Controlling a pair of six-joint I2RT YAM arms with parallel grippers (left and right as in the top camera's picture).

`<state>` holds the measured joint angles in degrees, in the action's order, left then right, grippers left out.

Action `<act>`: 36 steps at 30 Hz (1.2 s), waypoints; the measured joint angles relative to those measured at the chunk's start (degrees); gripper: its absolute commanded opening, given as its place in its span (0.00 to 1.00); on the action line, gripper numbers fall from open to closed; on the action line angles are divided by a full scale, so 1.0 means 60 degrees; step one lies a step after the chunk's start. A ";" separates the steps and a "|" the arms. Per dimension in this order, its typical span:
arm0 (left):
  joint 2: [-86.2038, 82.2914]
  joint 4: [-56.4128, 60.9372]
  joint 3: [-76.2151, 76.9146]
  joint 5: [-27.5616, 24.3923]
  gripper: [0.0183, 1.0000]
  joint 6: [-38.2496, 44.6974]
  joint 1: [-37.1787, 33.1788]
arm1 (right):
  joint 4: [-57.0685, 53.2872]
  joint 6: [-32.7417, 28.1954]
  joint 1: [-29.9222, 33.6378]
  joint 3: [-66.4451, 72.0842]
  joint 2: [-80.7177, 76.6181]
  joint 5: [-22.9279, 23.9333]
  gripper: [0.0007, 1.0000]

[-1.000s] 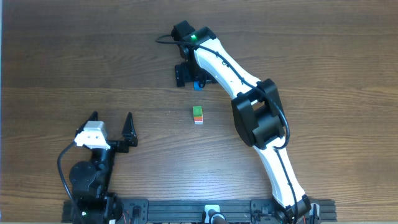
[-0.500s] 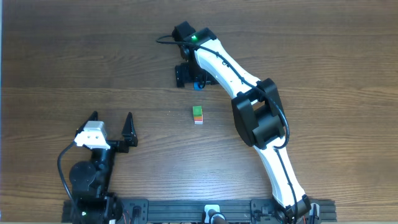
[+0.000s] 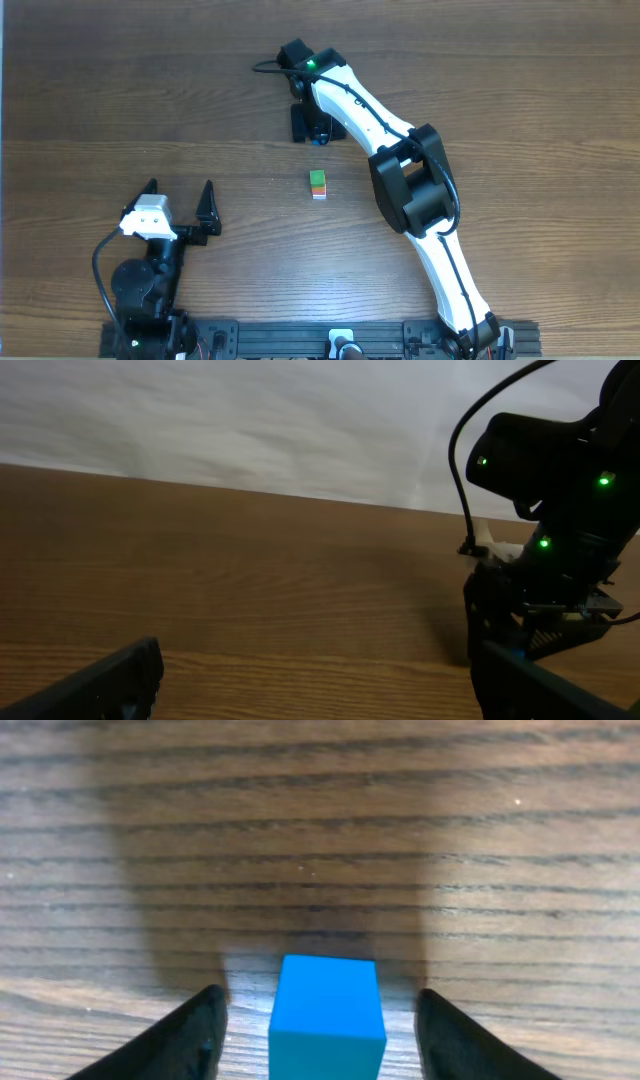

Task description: Stack Cubes

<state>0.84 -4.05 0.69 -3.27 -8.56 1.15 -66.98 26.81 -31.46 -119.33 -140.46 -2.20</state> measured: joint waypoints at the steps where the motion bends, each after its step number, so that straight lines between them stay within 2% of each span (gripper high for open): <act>1: 0.0000 0.0000 0.0000 0.0000 1.00 0.0000 0.0000 | 0.0000 0.0000 0.0000 0.0000 0.0000 -0.0033 0.48; 11: 0.0000 0.0000 0.0000 0.0000 1.00 0.0000 0.0000 | 0.0036 0.0025 0.0000 0.0000 -0.0004 -0.0117 0.28; 20: 0.0000 0.0000 0.0000 0.0000 1.00 0.0000 0.0000 | 0.0036 0.0051 0.0007 -0.0004 0.0000 -0.0117 0.01; 36: 0.0000 0.0000 0.0000 0.0000 1.00 0.0000 0.0000 | -0.0550 0.0120 0.0004 0.0051 0.0393 0.0153 0.01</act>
<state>0.84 -4.05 0.69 -3.27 -8.56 1.15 -70.28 27.53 -31.44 -119.02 -138.10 -1.28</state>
